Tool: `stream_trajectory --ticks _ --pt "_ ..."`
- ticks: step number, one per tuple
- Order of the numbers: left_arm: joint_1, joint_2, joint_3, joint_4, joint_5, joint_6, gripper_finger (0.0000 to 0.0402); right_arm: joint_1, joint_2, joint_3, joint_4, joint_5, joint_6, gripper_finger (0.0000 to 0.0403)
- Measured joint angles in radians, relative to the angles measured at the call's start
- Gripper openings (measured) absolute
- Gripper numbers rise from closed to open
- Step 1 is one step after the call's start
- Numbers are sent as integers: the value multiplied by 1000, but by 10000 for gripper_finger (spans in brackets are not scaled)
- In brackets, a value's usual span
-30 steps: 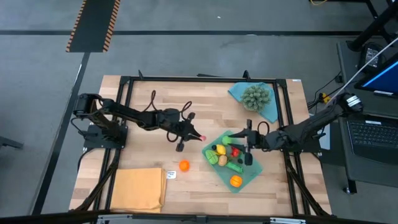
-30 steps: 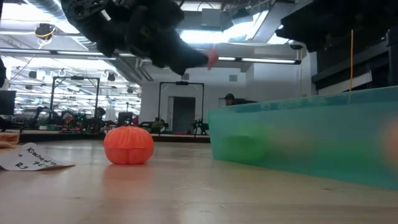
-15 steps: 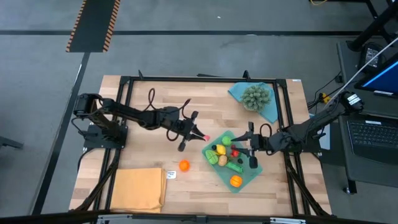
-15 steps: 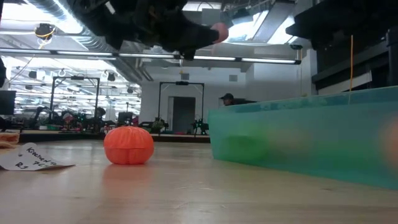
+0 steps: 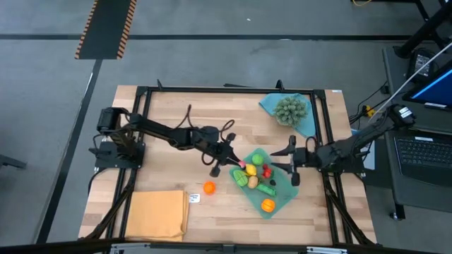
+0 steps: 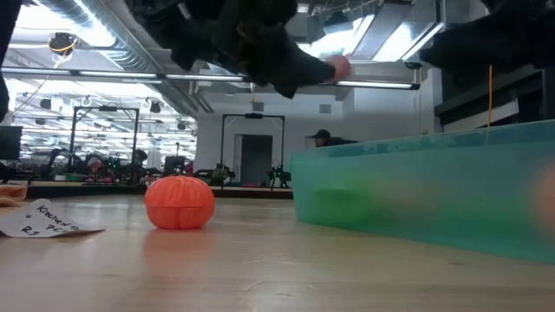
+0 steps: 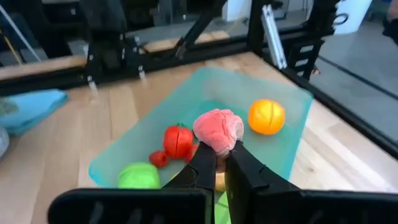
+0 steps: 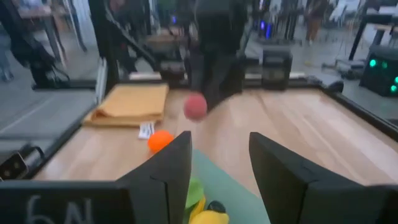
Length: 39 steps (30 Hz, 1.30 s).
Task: Pick and placing Produce into tupperware
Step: Put the apricot into the green bin
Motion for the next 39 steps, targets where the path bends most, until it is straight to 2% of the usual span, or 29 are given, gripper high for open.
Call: stream_trajectory --ticks 3,8,13,16,20,26,34,39 --pt "4 43 69 -72 -1 3 7 1 -76 -64 43 -2 -7 163" --pt "7 110 230 -326 -16 40 7 1 -151 -113 24 -2 -7 163" --pt "3 180 398 -592 -48 92 7 1 -165 -122 -12 -3 7 163" --pt "-9 223 489 -747 -107 119 7 1 -164 -122 -33 -3 22 163" --pt "-31 278 579 -883 -136 158 7 1 -164 -122 -35 -3 22 163" --pt "-55 325 647 -906 -137 195 7 1 -164 -122 -37 -3 23 163" --pt "-70 326 659 -896 -148 213 6 1 -164 -122 -39 -3 26 163" --pt "-73 384 658 -881 -155 237 7 1 -164 -122 -38 -3 32 163"
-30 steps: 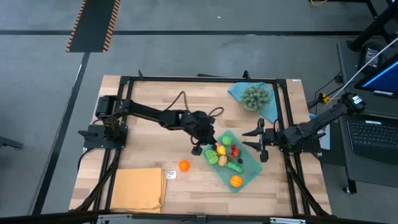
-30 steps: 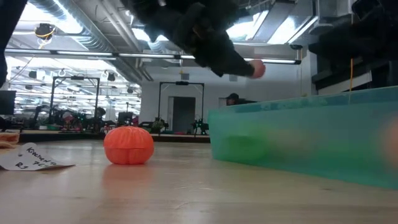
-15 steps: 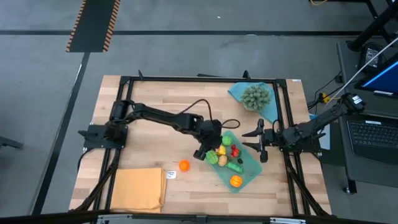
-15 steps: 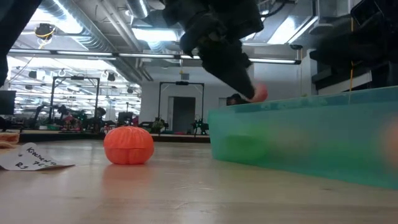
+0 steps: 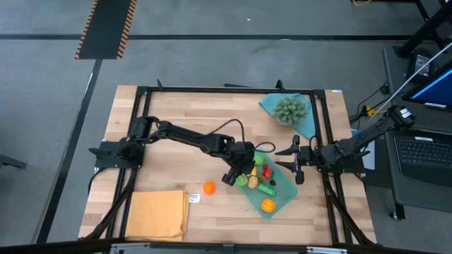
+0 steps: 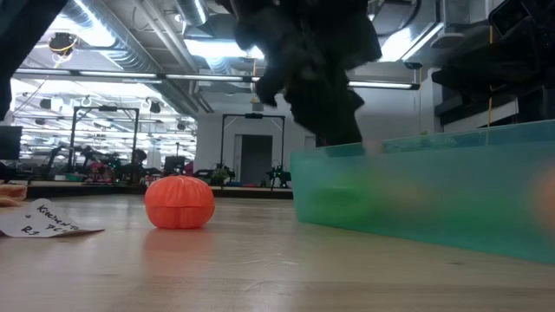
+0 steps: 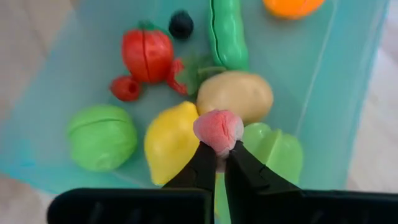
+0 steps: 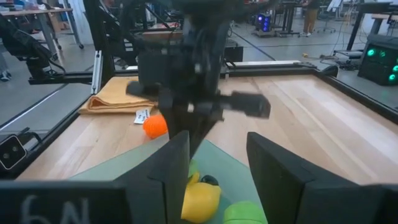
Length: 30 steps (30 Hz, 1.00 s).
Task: Pick and placing Produce into tupperware
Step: Put the apricot into the green bin, then put the tangerine into the green bin
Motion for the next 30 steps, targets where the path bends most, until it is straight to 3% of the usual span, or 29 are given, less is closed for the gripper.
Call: stream_trajectory --ticks 7,20,30 --pt "1 26 0 20 -61 2 48 0 0 0 -3 0 14 163" --pt "-2 12 0 54 -74 -32 136 0 1 0 -11 0 18 163" --pt "-25 -77 1 -32 -73 -54 139 0 1 1 -20 0 17 163"
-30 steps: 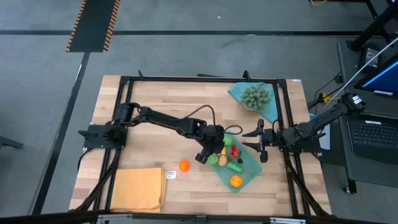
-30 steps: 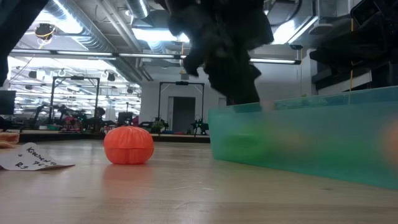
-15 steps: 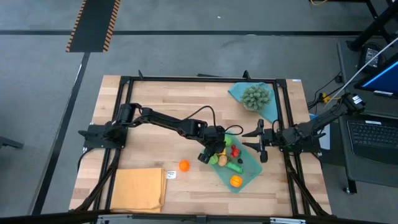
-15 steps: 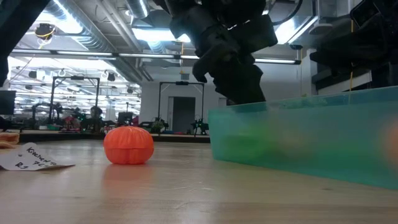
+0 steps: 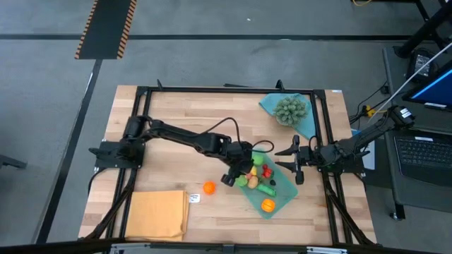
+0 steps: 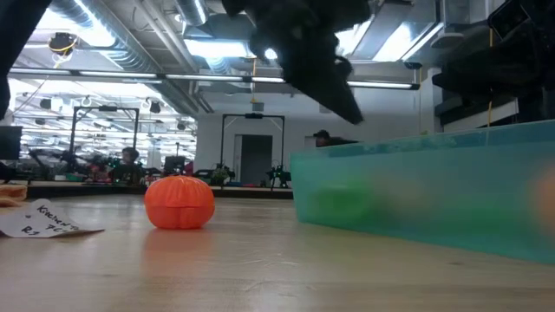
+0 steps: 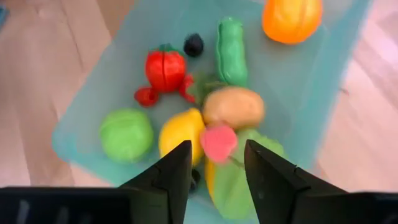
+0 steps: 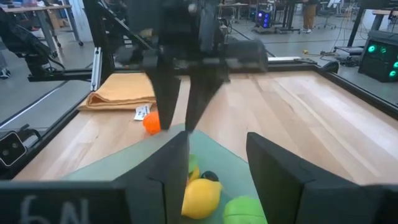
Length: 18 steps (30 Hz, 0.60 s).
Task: Pick and placing Produce into tupperware
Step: Put the tangerine into the green bin
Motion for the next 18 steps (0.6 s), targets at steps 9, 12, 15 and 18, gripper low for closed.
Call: stream_trajectory --ticks 9,12,15,18 --pt "-7 -133 -104 -31 -3 -84 119 0 0 0 4 0 27 163" --pt "-26 -214 -204 59 0 -119 113 0 0 0 10 0 24 163" --pt "-38 -308 -332 159 -17 -169 107 0 0 0 17 0 22 163" --pt "-59 -402 -454 233 -55 -225 101 0 0 0 23 0 15 163"
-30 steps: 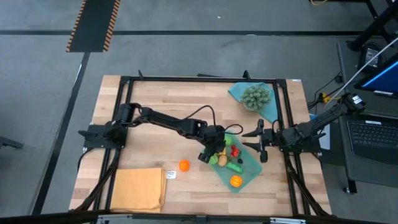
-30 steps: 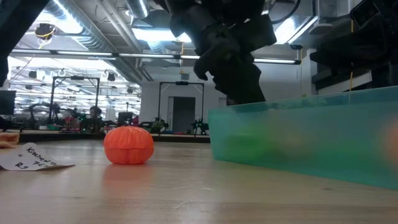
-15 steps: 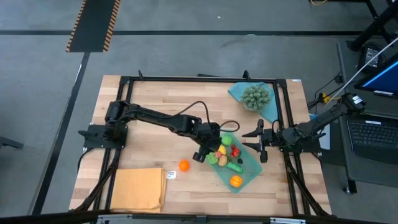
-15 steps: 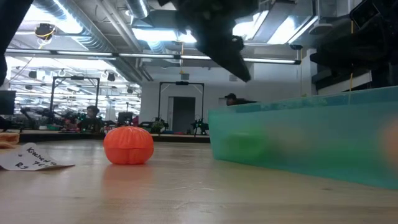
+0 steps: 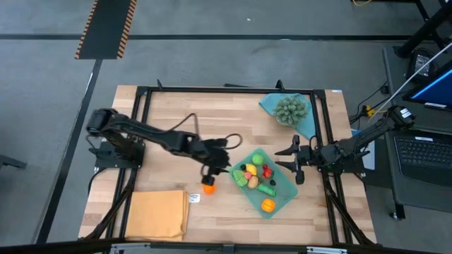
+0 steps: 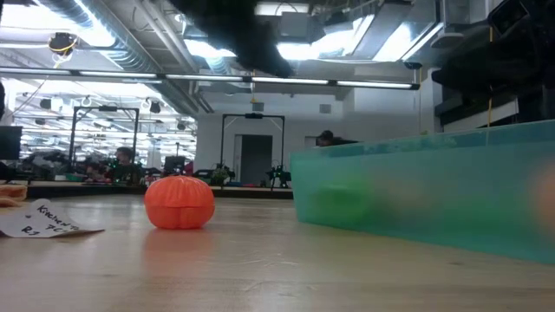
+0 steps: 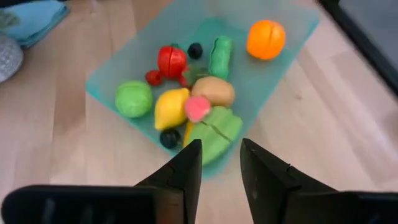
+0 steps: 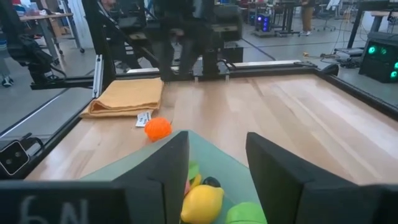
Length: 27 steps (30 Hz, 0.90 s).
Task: Pick and placing Produce into tupperware
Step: Put the tangerine into the green bin
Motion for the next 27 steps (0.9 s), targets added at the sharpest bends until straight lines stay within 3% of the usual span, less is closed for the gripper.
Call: stream_trajectory --ticks 10,19,27 --pt "-156 -227 -276 52 -290 -155 82 0 0 0 27 1 -22 163" --pt "-233 -262 -421 85 -313 -287 63 0 0 0 63 3 -14 163" --pt "-233 -259 -456 89 -314 -317 48 0 0 0 62 3 -30 163"
